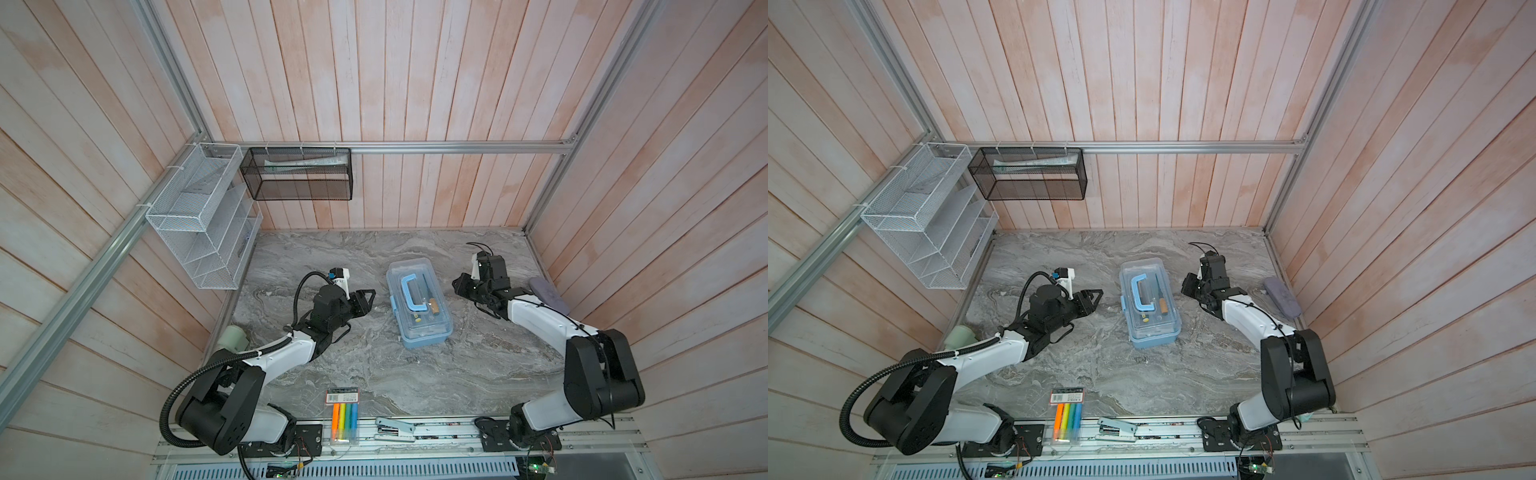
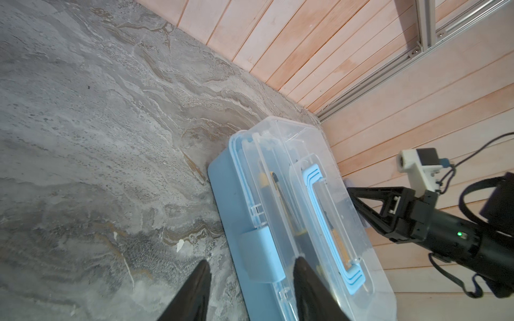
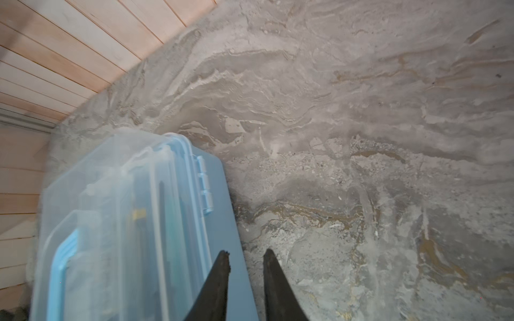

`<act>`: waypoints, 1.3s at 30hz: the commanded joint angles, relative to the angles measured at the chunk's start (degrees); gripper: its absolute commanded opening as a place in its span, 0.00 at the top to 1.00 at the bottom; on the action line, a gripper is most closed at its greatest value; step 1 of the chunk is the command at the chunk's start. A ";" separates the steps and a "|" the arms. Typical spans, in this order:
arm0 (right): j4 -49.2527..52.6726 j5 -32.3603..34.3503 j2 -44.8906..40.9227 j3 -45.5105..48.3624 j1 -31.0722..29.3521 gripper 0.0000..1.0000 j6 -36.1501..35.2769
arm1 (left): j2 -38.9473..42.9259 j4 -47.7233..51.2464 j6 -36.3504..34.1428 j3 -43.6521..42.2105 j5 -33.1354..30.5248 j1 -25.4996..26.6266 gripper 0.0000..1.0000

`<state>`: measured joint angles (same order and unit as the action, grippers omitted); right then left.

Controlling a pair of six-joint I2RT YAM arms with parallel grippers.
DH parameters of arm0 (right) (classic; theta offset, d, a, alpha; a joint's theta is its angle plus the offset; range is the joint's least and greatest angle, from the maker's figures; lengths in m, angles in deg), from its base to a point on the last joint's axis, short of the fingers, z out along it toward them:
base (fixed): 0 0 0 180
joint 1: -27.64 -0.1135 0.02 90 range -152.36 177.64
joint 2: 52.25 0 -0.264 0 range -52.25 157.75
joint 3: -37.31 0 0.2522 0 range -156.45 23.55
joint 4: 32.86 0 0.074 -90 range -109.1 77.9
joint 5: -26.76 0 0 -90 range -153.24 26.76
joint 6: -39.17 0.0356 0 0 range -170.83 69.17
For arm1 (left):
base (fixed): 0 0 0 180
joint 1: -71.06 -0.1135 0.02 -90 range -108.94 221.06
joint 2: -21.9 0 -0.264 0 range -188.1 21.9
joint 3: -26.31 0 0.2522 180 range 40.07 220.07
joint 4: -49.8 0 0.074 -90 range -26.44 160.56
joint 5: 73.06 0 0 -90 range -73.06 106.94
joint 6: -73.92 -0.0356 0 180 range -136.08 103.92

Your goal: Pack the tool kit

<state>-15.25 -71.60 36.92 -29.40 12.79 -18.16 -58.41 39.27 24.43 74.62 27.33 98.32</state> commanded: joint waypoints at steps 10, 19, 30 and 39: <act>-3.26 -9.19 5.69 -1.34 -1.40 0.70 -3.46 | -5.61 -2.75 -1.15 0.42 2.12 -0.40 0.47; -1.97 -7.02 5.42 -0.77 -7.69 0.70 -3.65 | -9.55 -4.81 0.36 1.99 5.09 -0.45 0.46; 2.54 -4.60 -1.66 1.40 -10.11 0.71 1.30 | -8.10 0.88 0.36 3.66 4.63 -0.44 0.45; 3.93 -5.84 -3.48 2.48 -14.33 0.72 1.55 | -6.30 6.32 0.29 4.32 1.04 -0.39 0.40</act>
<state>-12.84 -75.14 33.57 -28.24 0.11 -17.38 -66.15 43.73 24.87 77.11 29.84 97.97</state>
